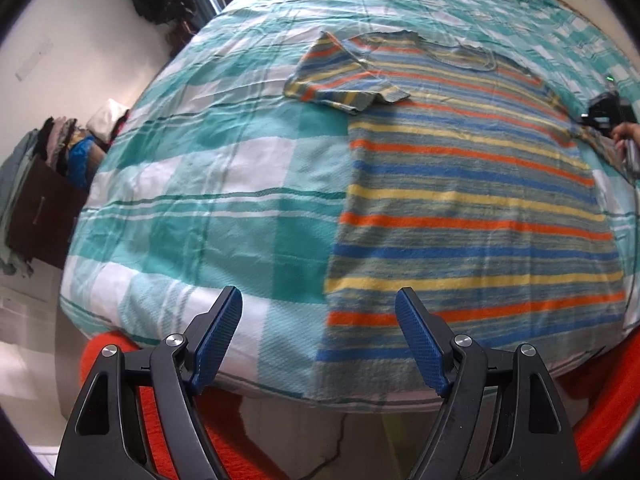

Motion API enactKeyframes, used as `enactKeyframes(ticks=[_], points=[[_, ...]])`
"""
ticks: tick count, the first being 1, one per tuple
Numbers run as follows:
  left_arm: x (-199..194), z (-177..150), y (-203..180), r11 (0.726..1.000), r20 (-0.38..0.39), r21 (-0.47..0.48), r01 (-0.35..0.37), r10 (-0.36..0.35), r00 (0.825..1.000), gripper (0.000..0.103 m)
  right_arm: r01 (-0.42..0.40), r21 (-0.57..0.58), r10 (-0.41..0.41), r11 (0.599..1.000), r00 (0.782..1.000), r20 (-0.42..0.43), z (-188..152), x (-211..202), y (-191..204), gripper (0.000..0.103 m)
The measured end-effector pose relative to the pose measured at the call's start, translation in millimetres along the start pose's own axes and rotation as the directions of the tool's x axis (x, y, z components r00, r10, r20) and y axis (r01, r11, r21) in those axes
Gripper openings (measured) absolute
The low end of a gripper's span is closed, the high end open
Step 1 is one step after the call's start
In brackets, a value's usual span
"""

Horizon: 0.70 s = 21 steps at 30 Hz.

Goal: Fold small clothes

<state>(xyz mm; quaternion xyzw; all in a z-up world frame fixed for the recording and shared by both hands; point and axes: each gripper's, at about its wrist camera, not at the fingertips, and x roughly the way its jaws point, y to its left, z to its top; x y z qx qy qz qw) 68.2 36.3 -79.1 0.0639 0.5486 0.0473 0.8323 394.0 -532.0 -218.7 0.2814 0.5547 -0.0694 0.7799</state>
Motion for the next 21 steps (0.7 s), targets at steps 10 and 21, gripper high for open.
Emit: enactKeyframes(ticks=[10, 21], points=[[11, 2, -9, 0.999, -0.021, 0.008, 0.039, -0.039, 0.999, 0.081, 0.005, -0.466, -0.024, 0.885, 0.999, -0.035, 33, -11, 72, 0.044], [27, 0, -1, 0.997, -0.079, -0.047, 0.066, -0.07, 0.994, 0.081, 0.176, -0.592, -0.112, 0.787, 0.983, 0.143, 32, -4, 86, 0.0]])
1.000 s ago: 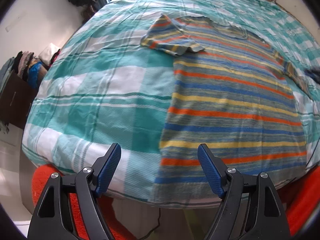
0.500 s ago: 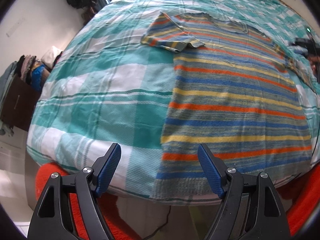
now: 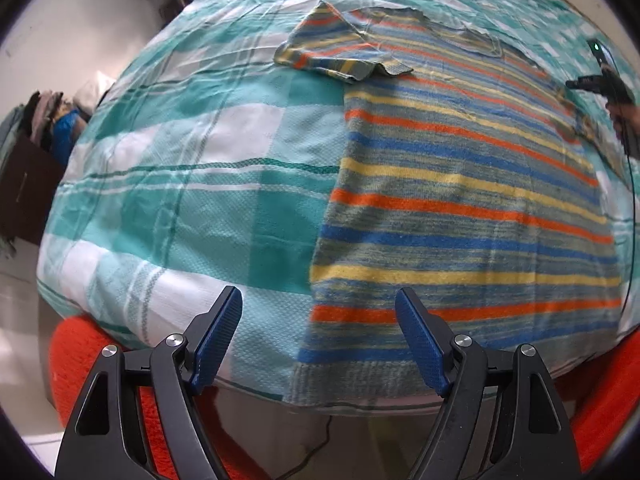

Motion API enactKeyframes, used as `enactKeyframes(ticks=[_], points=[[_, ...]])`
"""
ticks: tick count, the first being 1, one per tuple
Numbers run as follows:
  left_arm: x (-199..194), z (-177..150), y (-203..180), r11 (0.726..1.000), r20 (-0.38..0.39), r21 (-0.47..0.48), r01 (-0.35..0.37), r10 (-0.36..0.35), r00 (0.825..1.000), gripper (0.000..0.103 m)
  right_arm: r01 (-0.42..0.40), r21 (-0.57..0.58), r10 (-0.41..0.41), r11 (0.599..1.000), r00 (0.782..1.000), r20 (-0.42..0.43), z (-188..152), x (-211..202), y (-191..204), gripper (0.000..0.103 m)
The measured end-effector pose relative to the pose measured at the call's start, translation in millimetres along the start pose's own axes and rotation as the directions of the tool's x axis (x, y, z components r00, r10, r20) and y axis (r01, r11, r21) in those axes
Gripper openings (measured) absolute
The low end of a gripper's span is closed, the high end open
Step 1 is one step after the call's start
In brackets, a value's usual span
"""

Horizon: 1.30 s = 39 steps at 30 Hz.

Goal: Fold small clothes

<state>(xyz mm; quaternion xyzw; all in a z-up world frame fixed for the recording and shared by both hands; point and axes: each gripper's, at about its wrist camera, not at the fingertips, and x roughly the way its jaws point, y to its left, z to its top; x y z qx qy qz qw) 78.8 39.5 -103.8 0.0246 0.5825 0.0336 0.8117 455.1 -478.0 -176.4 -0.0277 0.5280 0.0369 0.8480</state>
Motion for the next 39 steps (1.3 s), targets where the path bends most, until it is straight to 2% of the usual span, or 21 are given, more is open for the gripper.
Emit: enactKeyframes(ticks=[2, 5, 6, 9, 11, 13, 15, 16, 18, 21, 23, 26, 28, 30, 31, 33, 35, 37, 38, 39], points=[[-3, -1, -1, 1.0, 0.015, 0.009, -0.009, 0.008, 1.0, 0.081, -0.09, 0.041, 0.09, 0.995, 0.996, -0.01, -1, 0, -8, 0.003], [-4, -1, -1, 1.0, 0.017, 0.013, -0.012, 0.012, 1.0, 0.081, -0.18, 0.041, 0.183, 0.983, 0.981, -0.066, 5, 8, -1, 0.025], [-3, -2, 0, 1.0, 0.015, 0.011, -0.009, 0.009, 1.0, 0.081, -0.194, 0.016, 0.194, 0.981, 0.976, -0.095, 5, 10, 2, 0.025], [1, -1, 0, 1.0, 0.002, 0.006, -0.003, 0.003, 1.0, 0.081, -0.191, -0.027, 0.184, 0.981, 0.968, -0.168, 3, 23, 11, 0.025], [3, -1, -1, 1.0, -0.002, 0.008, -0.001, 0.001, 1.0, 0.081, -0.177, -0.049, 0.166, 0.983, 0.97, -0.176, 4, 29, 16, 0.025], [5, -2, -1, 1.0, -0.005, 0.014, -0.007, 0.007, 1.0, 0.081, -0.205, -0.059, 0.19, 0.977, 0.963, -0.191, 6, 36, 23, 0.025], [7, -3, 0, 1.0, -0.011, 0.014, -0.01, 0.011, 1.0, 0.081, -0.2, -0.114, 0.172, 0.973, 0.961, -0.217, 7, 39, 34, 0.001], [8, -3, 1, 1.0, -0.014, 0.009, -0.011, 0.011, 1.0, 0.081, -0.179, -0.153, 0.143, 0.972, 0.965, -0.221, 7, 37, 41, 0.001], [9, -3, 3, 1.0, -0.017, 0.0, -0.009, 0.009, 1.0, 0.081, -0.133, -0.205, 0.091, 0.97, 0.975, -0.201, 9, 31, 48, 0.0], [9, -3, 5, 1.0, -0.014, -0.012, -0.005, 0.005, 1.0, 0.081, 0.009, -0.213, -0.023, 0.977, 0.998, -0.064, 18, 12, 47, 0.0], [8, -3, 4, 1.0, -0.013, -0.01, -0.001, 0.001, 1.0, 0.081, 0.052, -0.198, -0.057, 0.979, 0.998, -0.02, 18, 9, 47, 0.0], [4, -3, 2, 1.0, 0.0, 0.003, -0.006, 0.006, 1.0, 0.081, 0.042, -0.157, -0.046, 0.987, 0.999, -0.019, 14, 12, 43, 0.0], [0, -3, 4, 1.0, 0.016, 0.003, -0.012, 0.012, 1.0, 0.081, 0.027, -0.079, -0.025, 0.997, 1.0, 0.015, 9, 1, 31, 0.003], [-4, -3, 7, 1.0, 0.033, -0.003, -0.012, 0.012, 0.999, 0.081, -0.068, 0.069, 0.064, 0.995, 0.996, 0.065, 0, -20, 12, 0.014], [-5, -2, 8, 1.0, 0.039, -0.008, -0.01, 0.01, 0.999, 0.081, -0.147, 0.139, 0.136, 0.979, 0.987, 0.089, -14, -33, 2, 0.02], [-5, -2, 9, 1.0, 0.043, -0.011, -0.002, 0.003, 0.999, 0.081, -0.262, 0.22, 0.24, 0.94, 0.963, 0.119, -56, -53, -8, 0.04], [-4, -2, 8, 1.0, 0.039, -0.005, 0.002, -0.002, 0.999, 0.081, -0.285, 0.246, 0.275, 0.927, 0.959, 0.074, -102, -55, -13, 0.044], [-6, -4, 8, 1.0, 0.039, 0.007, -0.003, 0.003, 0.999, 0.081, -0.144, 0.279, 0.154, 0.949, 0.988, -0.015, -147, -50, -30, 0.042], [-9, -5, 8, 1.0, 0.044, 0.011, -0.009, 0.008, 0.999, 0.081, -0.061, 0.335, 0.076, 0.94, 0.997, -0.031, -172, -54, -49, 0.031], [-12, -7, 9, 1.0, 0.054, 0.014, -0.016, 0.015, 0.998, 0.081, -0.002, 0.45, 0.004, 0.893, 1.0, -0.004, -203, -68, -80, 0.012]])
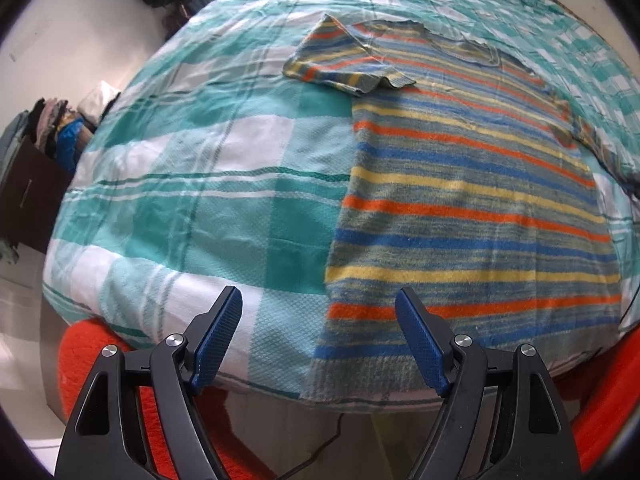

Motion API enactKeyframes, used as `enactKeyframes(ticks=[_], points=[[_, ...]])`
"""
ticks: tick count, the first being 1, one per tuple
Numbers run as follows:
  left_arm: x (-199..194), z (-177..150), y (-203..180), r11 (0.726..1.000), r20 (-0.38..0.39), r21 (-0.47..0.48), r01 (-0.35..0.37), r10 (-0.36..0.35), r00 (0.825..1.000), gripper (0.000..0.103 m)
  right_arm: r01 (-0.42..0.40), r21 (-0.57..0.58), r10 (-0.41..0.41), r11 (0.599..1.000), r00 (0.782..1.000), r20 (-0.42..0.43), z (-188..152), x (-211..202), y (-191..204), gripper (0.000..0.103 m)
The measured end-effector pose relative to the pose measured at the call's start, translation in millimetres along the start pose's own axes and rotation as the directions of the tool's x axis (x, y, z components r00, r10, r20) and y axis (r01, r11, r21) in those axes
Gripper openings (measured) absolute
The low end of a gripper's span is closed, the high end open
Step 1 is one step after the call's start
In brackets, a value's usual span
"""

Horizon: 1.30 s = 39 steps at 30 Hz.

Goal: Fold small clothes

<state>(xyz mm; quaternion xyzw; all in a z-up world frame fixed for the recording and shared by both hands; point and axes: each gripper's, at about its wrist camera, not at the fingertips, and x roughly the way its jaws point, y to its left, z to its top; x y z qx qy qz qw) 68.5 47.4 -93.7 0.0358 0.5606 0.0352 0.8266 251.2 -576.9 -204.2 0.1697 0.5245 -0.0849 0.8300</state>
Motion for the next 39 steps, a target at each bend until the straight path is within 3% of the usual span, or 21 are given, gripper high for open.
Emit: enactKeyframes(ticks=[2, 3, 4, 8, 10, 11, 14, 16, 19, 22, 25, 27, 30, 33, 34, 38, 39], points=[[-6, -1, 4, 1.0, 0.02, 0.001, -0.018, 0.018, 1.0, 0.084, 0.125, 0.107, -0.129, 0.986, 0.991, 0.03, -15, -22, -37, 0.01], [-7, -2, 6, 1.0, 0.028, -0.001, -0.024, 0.024, 0.999, 0.086, 0.213, 0.122, -0.22, 0.969, 0.974, 0.048, -20, -35, -45, 0.01], [-9, -2, 8, 1.0, 0.037, -0.001, -0.03, 0.03, 0.999, 0.086, 0.24, 0.122, -0.251, 0.963, 0.965, 0.079, -26, -51, -44, 0.011], [-12, -1, 7, 1.0, 0.046, -0.014, -0.012, 0.013, 0.999, 0.087, 0.167, -0.011, -0.164, 0.986, 0.978, 0.131, -34, -77, 14, 0.016], [-17, -1, 6, 1.0, 0.046, -0.009, -0.001, 0.002, 0.999, 0.087, 0.08, -0.065, -0.071, 0.995, 0.989, 0.13, -45, -84, 60, 0.017], [-20, -2, 5, 1.0, 0.048, 0.001, 0.001, -0.001, 0.999, 0.087, 0.015, -0.086, -0.004, 0.996, 0.993, 0.12, -55, -87, 83, 0.022], [-33, -7, 3, 0.999, 0.069, 0.046, -0.004, 0.001, 0.998, 0.088, -0.115, -0.155, 0.13, 0.981, 0.987, 0.093, -101, -98, 148, 0.052], [-40, -14, 4, 0.998, 0.086, 0.068, -0.004, -0.002, 0.996, 0.093, -0.175, -0.21, 0.194, 0.962, 0.979, 0.069, -145, -106, 187, 0.061], [-41, -24, 4, 0.994, 0.068, 0.098, 0.059, -0.066, 0.996, 0.097, -0.199, -0.274, 0.219, 0.941, 0.975, 0.044, -205, -114, 227, 0.064], [-29, -35, -2, 0.971, -0.03, 0.118, 0.207, -0.205, 0.978, 0.096, -0.186, -0.307, 0.213, 0.933, 0.975, 0.056, -251, -120, 242, 0.065], [-23, -49, -11, 0.951, -0.079, 0.104, 0.292, -0.284, 0.955, 0.095, -0.121, -0.338, 0.157, 0.933, 0.984, 0.082, -275, -121, 245, 0.066], [-27, -54, -17, 0.944, -0.075, 0.111, 0.31, -0.303, 0.95, 0.095, -0.106, -0.357, 0.145, 0.928, 0.986, 0.086, -282, -120, 243, 0.066], [-38, -55, -24, 0.946, -0.044, 0.151, 0.287, -0.283, 0.958, 0.095, -0.086, -0.37, 0.126, 0.925, 0.988, 0.085, -281, -116, 242, 0.075], [-61, -36, -21, 0.949, -0.017, 0.215, 0.228, -0.23, 0.973, 0.094, -0.076, -0.391, 0.11, 0.917, 0.992, 0.065, -283, -108, 245, 0.075], [-76, -22, -15, 0.948, 0.025, 0.235, 0.214, -0.226, 0.974, 0.094, -0.072, -0.398, 0.101, 0.914, 0.994, 0.052, -283, -105, 246, 0.075], [-139, 38, 21, 0.963, 0.264, 0.226, 0.147, -0.206, 0.942, 0.102, -0.067, -0.402, 0.087, 0.913, 0.996, 0.033, -287, -97, 245, 0.075], [-144, 52, 26, 0.966, 0.289, 0.215, 0.147, -0.207, 0.935, 0.102, -0.068, -0.401, 0.088, 0.914, 0.996, 0.031, -287, -95, 244, 0.075]])
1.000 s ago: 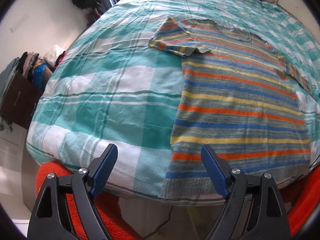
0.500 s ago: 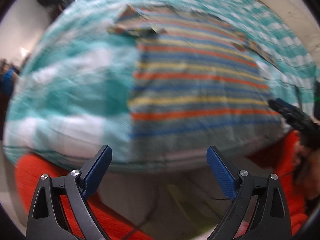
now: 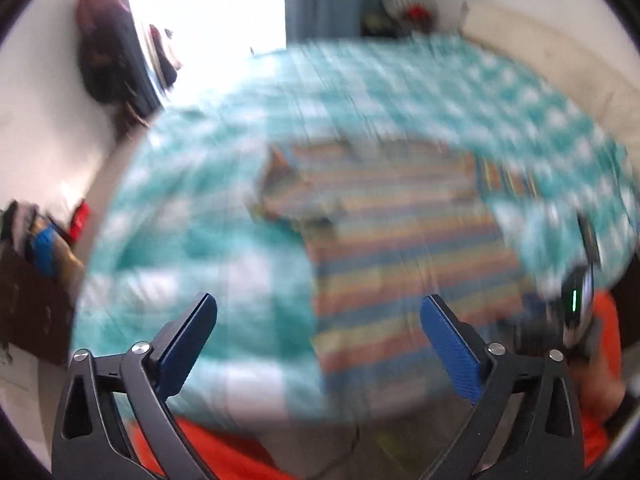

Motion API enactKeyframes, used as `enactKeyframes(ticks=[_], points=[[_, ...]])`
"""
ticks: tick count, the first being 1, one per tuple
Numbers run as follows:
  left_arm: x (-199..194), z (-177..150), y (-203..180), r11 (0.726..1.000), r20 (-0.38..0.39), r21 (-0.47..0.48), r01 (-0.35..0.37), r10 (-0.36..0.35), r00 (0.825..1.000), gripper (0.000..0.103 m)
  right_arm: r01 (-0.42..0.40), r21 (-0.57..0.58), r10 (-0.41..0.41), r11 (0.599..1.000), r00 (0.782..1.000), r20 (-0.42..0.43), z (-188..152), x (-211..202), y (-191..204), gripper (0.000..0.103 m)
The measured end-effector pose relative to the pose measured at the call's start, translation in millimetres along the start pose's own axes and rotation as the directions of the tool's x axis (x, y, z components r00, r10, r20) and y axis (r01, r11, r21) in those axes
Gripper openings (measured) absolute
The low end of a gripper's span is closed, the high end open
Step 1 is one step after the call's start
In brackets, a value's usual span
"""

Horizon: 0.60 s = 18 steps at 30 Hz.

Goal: Fold small clothes

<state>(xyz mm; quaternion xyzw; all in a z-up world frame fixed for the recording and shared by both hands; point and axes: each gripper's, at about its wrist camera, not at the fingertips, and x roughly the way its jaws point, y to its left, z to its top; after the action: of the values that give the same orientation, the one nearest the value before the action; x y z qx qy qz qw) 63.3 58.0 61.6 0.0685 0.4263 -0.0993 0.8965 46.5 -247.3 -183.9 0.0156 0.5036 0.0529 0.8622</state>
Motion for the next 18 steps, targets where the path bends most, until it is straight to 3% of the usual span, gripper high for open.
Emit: enactKeyframes(ticks=[3, 6, 8, 10, 13, 18], points=[[40, 34, 9, 1.0, -0.027, 0.019, -0.007, 0.007, 1.0, 0.102, -0.009, 0.006, 0.009, 1.0, 1.0, -0.006, 3, 5, -1, 0.079], [113, 39, -17, 0.98, -0.065, 0.194, -0.036, 0.05, 0.997, 0.1, -0.006, -0.003, 0.006, 1.0, 1.0, -0.009, 3, 8, 2, 0.083], [158, 33, -38, 0.947, -0.071, 0.317, -0.051, 0.077, 0.995, 0.088, 0.0, -0.012, 0.0, 1.0, 1.0, -0.012, 3, 9, 5, 0.083], [204, 27, -48, 0.919, -0.106, 0.389, -0.057, 0.106, 0.989, 0.061, 0.001, -0.014, -0.001, 1.0, 1.0, -0.015, 2, 10, 5, 0.083], [259, 30, -41, 0.939, -0.151, 0.341, -0.038, 0.095, 0.984, 0.058, -0.003, -0.007, 0.003, 1.0, 1.0, -0.016, 2, 9, 4, 0.083], [303, 30, -20, 0.954, -0.187, 0.292, -0.071, 0.13, 0.974, 0.056, -0.004, 0.001, 0.004, 1.0, 1.0, -0.023, 2, 11, 3, 0.084]])
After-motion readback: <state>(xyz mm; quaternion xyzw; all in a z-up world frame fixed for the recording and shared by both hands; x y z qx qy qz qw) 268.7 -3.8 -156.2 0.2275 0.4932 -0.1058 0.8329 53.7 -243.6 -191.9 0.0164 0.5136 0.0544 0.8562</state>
